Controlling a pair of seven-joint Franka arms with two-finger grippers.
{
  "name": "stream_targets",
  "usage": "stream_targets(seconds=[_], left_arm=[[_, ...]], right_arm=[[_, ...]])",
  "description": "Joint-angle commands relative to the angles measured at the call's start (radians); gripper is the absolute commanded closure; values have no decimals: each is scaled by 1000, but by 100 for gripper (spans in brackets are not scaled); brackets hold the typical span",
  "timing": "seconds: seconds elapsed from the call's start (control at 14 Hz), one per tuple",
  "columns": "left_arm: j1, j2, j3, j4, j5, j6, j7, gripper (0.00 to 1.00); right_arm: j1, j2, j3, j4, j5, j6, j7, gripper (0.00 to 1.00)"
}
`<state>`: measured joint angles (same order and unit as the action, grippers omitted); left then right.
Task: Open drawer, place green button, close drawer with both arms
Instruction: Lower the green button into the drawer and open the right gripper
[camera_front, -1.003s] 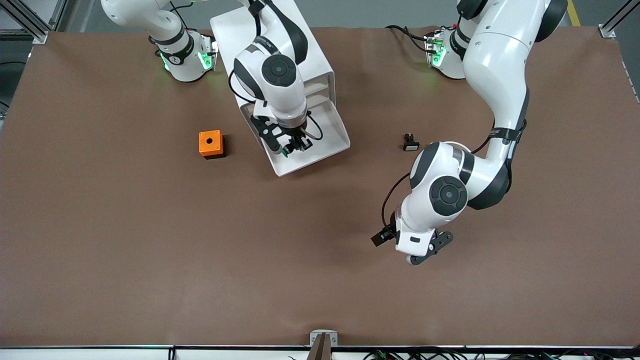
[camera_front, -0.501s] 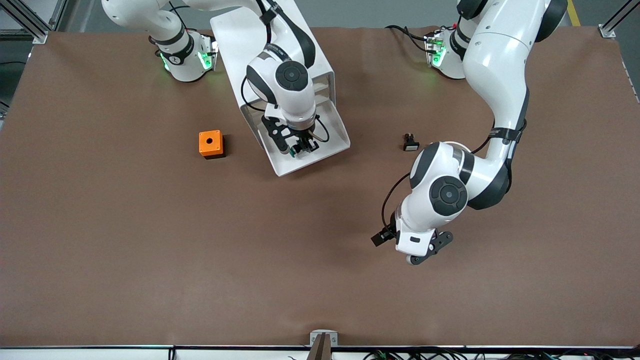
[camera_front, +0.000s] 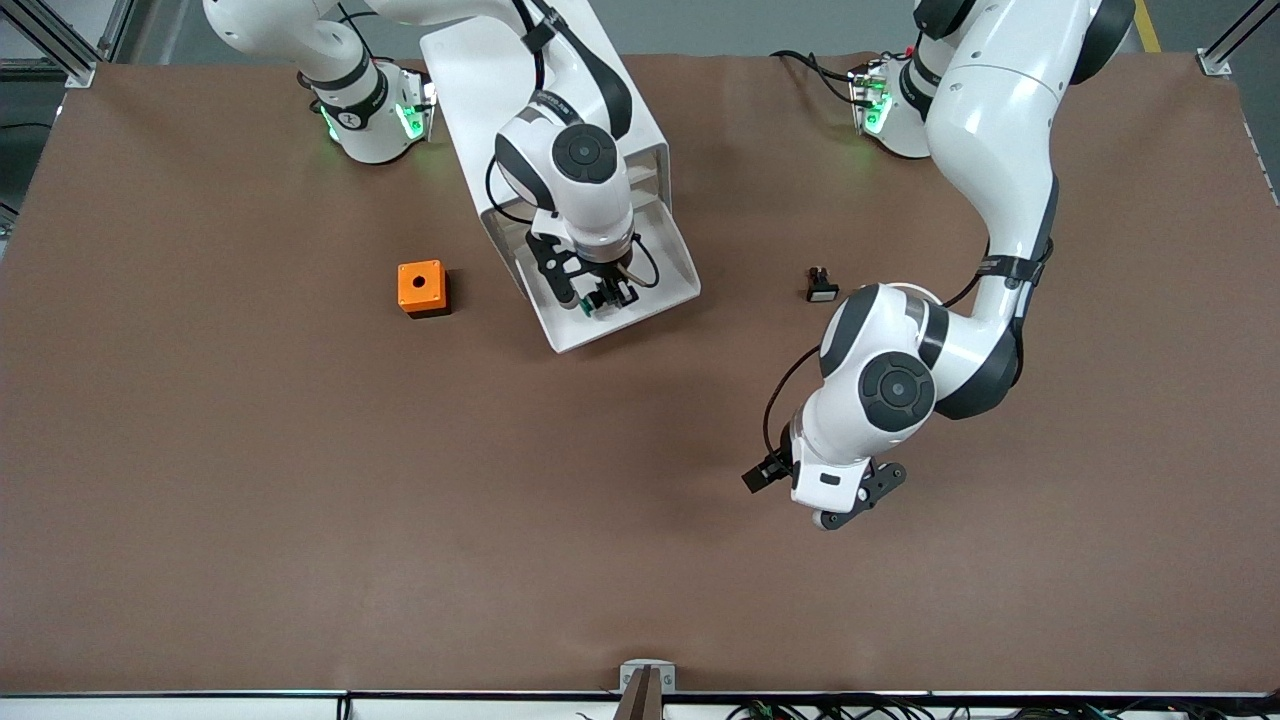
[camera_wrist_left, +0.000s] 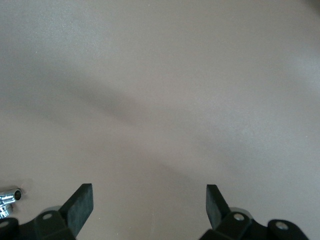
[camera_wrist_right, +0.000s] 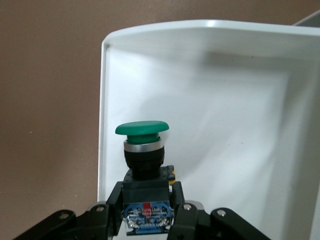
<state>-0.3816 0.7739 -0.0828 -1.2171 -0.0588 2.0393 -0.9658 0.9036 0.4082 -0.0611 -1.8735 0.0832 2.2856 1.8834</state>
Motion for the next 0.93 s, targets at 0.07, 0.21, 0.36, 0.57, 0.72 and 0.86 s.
stream_targets(seconds=[0.07, 0.21, 0.36, 0.57, 0.72, 0.86], left_arm=[[-6, -19, 5, -13, 22, 7, 2, 1], [-6, -19, 5, -13, 22, 7, 1, 1], [-6, -19, 5, -13, 20, 7, 1, 1], [-5, -18, 5, -13, 22, 7, 4, 1], [-5, -18, 5, -13, 22, 7, 4, 1], [-6, -16, 5, -13, 22, 7, 4, 1]], right_arm=[[32, 53, -11, 52, -2, 2, 49, 100], [37, 76, -11, 80, -2, -2, 66, 100], [38, 90, -11, 99, -2, -2, 74, 100], [41, 93, -11, 108, -2, -8, 77, 100], [41, 93, -11, 108, -2, -11, 77, 100], [41, 93, -11, 108, -2, -11, 76, 94]])
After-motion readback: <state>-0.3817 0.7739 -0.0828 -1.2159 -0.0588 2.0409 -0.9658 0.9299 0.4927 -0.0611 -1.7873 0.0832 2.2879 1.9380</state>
